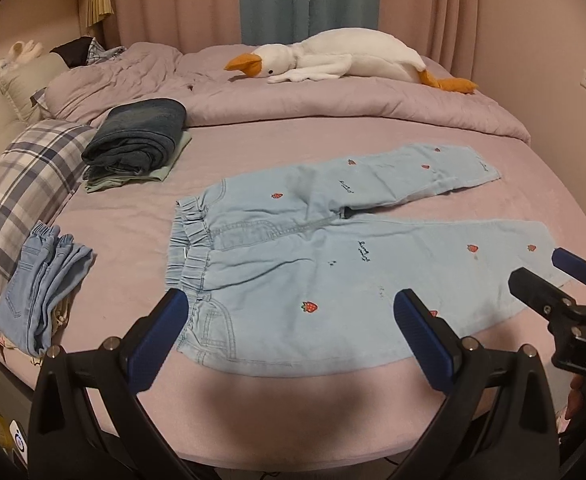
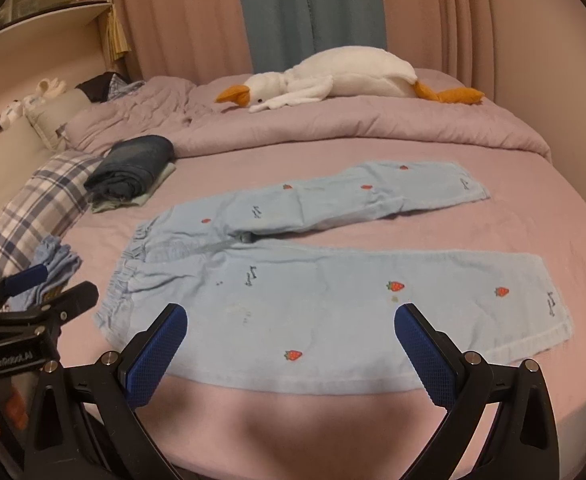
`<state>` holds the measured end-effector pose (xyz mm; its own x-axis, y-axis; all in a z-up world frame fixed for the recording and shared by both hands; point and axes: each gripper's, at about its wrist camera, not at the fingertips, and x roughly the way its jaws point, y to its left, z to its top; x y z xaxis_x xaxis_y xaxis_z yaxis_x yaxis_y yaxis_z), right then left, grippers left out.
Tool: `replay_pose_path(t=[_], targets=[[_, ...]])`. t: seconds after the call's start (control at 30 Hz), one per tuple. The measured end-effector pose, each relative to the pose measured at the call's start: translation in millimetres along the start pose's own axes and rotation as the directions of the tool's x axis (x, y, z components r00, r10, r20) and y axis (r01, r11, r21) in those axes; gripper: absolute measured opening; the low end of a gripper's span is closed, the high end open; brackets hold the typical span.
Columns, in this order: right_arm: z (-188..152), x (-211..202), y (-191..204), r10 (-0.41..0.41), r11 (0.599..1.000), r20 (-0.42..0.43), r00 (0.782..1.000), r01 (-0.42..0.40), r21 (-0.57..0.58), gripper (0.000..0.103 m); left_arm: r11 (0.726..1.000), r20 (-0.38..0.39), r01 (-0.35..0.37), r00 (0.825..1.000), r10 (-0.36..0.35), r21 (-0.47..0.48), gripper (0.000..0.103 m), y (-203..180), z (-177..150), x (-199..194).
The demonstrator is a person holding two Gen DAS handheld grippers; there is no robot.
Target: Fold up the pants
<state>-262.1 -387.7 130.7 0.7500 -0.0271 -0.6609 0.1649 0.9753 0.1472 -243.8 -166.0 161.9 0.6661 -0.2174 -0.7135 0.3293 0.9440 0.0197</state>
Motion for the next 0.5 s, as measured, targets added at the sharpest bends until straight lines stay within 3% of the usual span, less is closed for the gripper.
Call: replay_pose_path(t=[0.5], targets=[[0.5,0.1,3.0,-0.002,1.0,-0.016,1.0,0.001,-0.012,0.103,1.0,0.004,0.009,1.0,-0.009,0.005,0.103,-1.5,-5.7,-0.7]])
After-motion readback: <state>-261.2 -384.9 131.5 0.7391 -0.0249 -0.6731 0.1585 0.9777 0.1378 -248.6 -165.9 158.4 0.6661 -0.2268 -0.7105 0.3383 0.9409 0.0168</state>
